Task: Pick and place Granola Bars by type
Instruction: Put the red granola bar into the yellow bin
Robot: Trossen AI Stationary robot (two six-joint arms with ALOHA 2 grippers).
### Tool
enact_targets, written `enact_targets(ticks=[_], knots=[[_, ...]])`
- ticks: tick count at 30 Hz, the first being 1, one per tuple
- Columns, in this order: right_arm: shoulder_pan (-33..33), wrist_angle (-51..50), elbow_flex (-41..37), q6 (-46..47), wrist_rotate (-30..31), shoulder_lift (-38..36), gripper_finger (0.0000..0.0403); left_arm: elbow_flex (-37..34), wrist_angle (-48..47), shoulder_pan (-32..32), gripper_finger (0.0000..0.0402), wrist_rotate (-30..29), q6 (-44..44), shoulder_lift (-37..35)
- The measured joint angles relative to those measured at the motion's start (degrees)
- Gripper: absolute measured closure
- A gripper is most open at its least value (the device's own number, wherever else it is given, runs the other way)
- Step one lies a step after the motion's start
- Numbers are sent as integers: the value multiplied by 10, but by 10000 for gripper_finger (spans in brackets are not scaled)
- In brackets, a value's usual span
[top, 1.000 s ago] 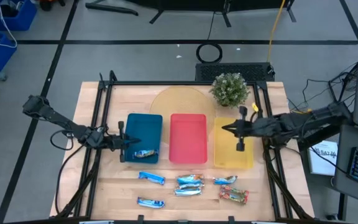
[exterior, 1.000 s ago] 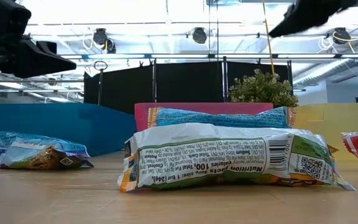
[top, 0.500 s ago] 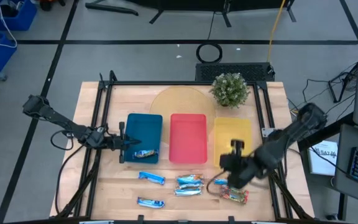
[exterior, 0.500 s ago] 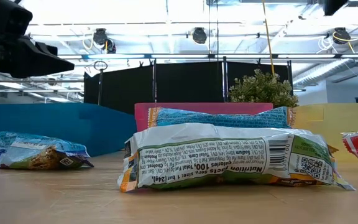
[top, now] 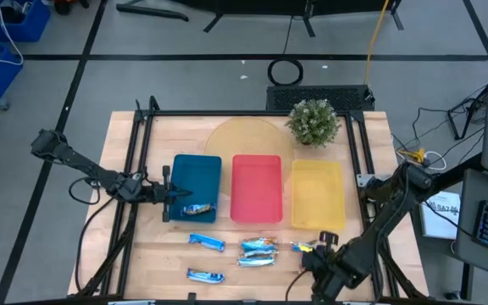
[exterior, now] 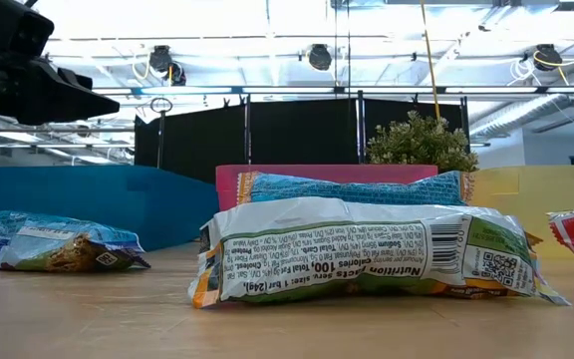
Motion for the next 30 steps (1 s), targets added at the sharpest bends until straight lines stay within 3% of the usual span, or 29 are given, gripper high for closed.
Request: enact_targets(ticks=[8, 16, 30], knots=[[-1, 71, 0, 20, -27, 12, 210, 0, 0, 0, 394, -4, 0, 0], [-1, 82, -23, -52, -8, 12, 225, 0, -2, 0, 394, -4, 0, 0], [7, 188, -115, -34, -10, 12, 241, 0, -6, 0, 394, -5, 1, 0]])
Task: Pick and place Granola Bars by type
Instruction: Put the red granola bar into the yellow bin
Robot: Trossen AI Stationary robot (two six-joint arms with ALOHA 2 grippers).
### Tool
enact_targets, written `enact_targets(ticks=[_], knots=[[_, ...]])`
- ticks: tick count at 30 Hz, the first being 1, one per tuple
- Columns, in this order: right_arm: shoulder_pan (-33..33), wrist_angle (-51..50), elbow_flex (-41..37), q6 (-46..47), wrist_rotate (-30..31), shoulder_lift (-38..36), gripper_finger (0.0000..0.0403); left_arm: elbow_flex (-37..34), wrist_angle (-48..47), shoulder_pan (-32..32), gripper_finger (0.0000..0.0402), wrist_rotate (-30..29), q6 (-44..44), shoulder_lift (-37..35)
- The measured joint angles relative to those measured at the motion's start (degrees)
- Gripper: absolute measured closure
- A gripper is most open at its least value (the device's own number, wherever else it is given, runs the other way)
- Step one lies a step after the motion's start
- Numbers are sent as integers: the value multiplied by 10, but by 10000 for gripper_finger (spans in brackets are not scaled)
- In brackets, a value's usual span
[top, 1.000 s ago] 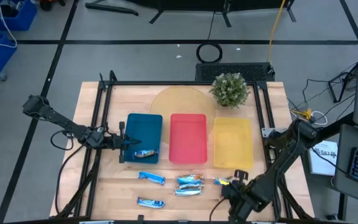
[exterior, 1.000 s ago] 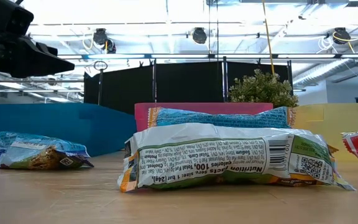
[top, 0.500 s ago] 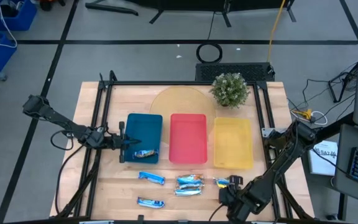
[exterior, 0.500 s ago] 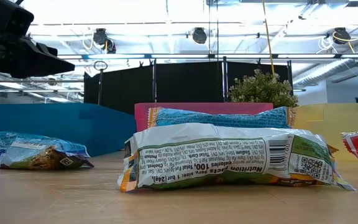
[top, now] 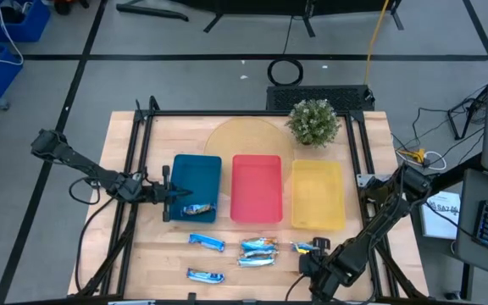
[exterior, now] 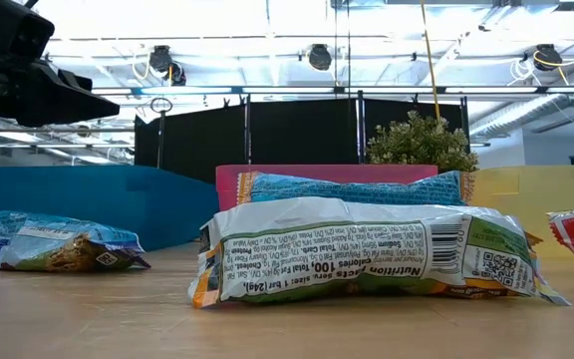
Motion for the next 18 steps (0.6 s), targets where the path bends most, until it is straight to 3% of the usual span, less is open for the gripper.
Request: enact_targets(ticks=[10, 18], knots=[[3, 103, -80, 15, 2, -3, 252, 0, -5, 0, 394, 0, -4, 0], [3, 125, -85, 37, 3, -2, 357, 0, -7, 0, 394, 0, -17, 0]])
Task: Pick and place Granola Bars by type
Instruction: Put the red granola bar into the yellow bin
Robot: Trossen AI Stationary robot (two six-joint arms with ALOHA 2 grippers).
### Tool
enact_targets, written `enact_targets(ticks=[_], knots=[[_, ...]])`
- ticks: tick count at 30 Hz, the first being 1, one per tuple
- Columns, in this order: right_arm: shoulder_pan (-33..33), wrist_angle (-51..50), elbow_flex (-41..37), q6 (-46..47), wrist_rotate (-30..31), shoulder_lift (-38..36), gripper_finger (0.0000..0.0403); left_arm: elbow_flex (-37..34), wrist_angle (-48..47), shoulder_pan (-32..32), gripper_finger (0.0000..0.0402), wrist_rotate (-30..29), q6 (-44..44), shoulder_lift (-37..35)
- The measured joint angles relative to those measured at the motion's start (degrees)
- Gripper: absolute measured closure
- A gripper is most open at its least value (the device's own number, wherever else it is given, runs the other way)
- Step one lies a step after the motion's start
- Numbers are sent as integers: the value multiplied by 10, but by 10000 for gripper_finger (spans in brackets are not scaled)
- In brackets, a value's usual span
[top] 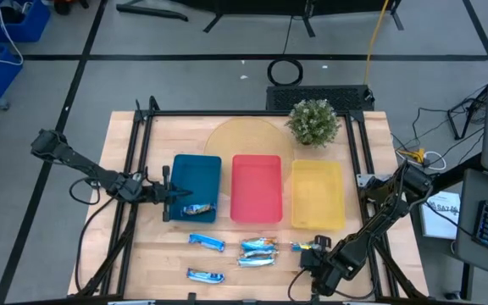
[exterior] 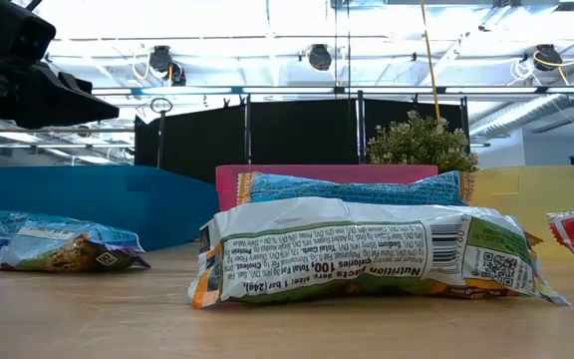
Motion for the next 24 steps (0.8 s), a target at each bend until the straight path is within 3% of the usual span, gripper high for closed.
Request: enact_targets(ticks=[2, 8, 13, 19, 24], knots=[[0, 3, 7, -8, -14, 1, 377, 0, 0, 0, 394, 0, 0, 0], [-12, -3, 31, -30, -56, -11, 379, 0, 0, 0, 394, 0, -1, 0], [-33, -55, 79, -98, -45, -41, 381, 0, 1, 0, 394, 0, -1, 0], [-60, -175, 127, -186, 59, -118, 384, 0, 1, 0, 394, 0, 11, 0], [-86, -321, 125, -158, 131, -206, 384, 0, 1, 0, 394, 0, 21, 0]])
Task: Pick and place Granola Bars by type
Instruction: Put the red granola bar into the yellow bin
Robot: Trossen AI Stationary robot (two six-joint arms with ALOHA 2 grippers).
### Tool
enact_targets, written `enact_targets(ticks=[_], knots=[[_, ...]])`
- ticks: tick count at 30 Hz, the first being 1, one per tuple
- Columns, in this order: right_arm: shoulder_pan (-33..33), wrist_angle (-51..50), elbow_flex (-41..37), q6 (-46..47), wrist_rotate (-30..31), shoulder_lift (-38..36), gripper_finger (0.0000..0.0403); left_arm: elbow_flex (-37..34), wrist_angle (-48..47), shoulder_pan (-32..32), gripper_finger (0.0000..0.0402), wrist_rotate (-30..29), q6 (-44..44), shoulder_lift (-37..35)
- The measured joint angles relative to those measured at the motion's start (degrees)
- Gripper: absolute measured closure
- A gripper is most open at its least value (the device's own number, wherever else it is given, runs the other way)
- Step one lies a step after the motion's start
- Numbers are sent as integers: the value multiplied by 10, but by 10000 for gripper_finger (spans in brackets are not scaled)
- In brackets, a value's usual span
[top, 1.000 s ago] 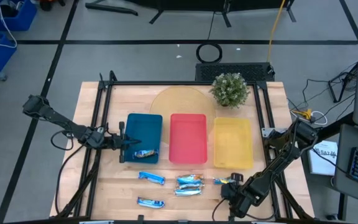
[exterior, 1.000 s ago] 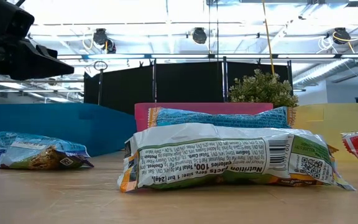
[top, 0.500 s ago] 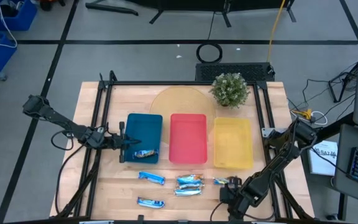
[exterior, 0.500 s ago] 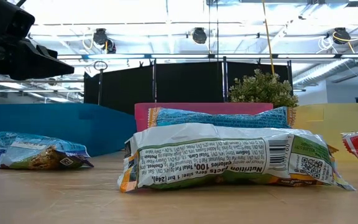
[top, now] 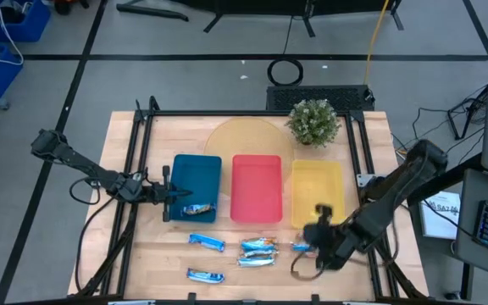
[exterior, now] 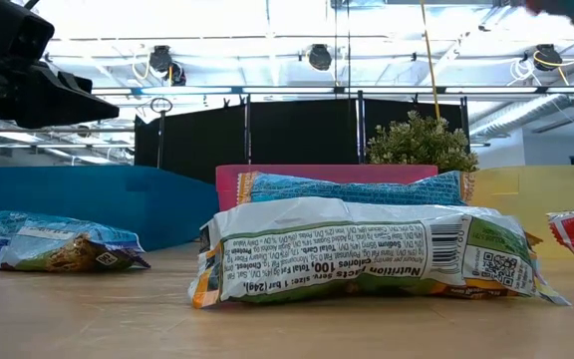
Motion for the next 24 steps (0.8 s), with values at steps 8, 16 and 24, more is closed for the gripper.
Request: enact_targets(ticks=[8, 16, 24], knots=[[-77, -121, -93, -22, 32, -62, 384, 0, 0, 0, 394, -12, 23, 0], [-177, 125, -248, -162, -17, -39, 385, 0, 3, 0, 394, -15, 23, 0], [-218, 243, -341, -157, -49, -33, 385, 0, 4, 0, 394, -15, 23, 0]])
